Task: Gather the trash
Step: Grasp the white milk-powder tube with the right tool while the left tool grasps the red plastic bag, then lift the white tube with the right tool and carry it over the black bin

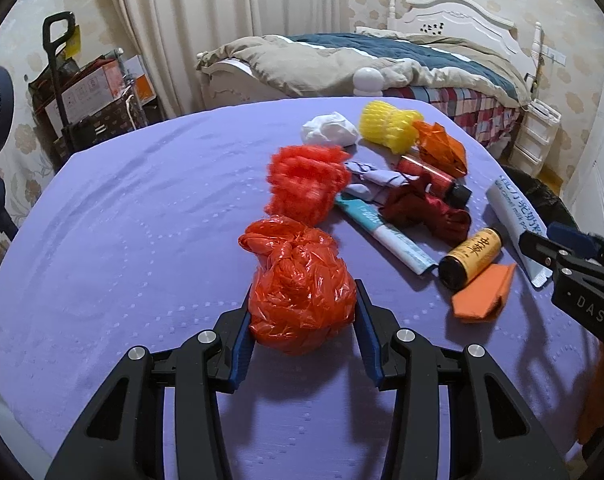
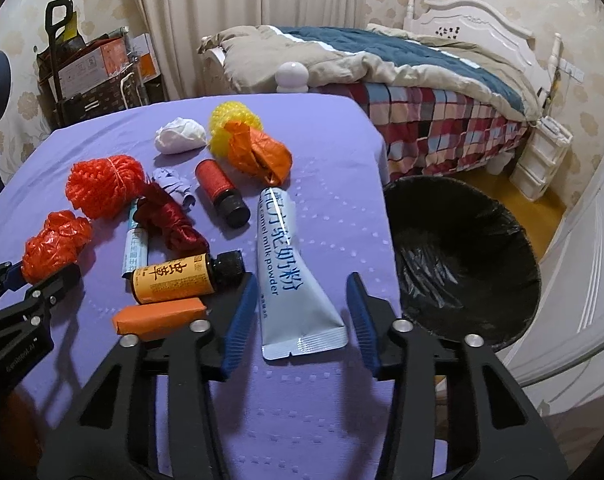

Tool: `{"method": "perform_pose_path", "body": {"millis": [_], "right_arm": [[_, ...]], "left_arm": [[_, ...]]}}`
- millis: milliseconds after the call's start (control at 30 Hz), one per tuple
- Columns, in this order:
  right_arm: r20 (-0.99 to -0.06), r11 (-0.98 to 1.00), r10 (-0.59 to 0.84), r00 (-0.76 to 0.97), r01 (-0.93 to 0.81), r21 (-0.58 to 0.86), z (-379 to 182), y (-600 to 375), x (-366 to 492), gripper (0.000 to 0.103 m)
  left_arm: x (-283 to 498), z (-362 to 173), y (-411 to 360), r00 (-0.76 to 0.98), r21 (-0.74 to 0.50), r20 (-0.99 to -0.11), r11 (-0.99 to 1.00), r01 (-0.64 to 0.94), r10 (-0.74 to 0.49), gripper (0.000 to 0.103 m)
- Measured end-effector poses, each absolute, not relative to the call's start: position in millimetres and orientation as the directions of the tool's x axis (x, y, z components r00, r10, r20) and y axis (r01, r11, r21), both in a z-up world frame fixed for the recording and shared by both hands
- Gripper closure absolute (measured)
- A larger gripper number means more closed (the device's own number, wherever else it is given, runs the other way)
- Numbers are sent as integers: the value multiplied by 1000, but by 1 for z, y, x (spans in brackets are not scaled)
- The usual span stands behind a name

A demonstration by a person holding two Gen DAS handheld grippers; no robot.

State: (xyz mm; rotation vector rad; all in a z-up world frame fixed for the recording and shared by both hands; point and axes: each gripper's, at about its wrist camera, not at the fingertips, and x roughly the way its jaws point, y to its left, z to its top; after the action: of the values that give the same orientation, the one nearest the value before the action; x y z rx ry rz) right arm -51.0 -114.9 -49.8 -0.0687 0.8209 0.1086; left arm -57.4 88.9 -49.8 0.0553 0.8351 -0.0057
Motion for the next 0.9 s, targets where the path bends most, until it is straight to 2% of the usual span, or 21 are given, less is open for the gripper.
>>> {"method": "perform_pose_path", "body": {"millis": [200, 267, 300, 900], "right_arm": [[-739, 990, 82, 669, -139, -16, -52, -113, -53, 73], [-737, 990, 85, 670, -142, -16, -52, -112, -54, 87], [-740, 989, 94, 666, -145, -4, -53, -113, -54, 90], [-716, 993, 101, 691, -116, 28, -40, -123, -60, 92]], "left_arm": [[-57, -50, 94, 671, 36, -741, 999, 13, 18, 59], [-57, -50, 94, 672, 37, -741, 999, 14, 18, 59], [-57, -50, 94, 672, 37, -740, 999, 13, 19, 59], [-59, -36, 94, 706, 33, -708, 999, 8, 17, 59]]}}
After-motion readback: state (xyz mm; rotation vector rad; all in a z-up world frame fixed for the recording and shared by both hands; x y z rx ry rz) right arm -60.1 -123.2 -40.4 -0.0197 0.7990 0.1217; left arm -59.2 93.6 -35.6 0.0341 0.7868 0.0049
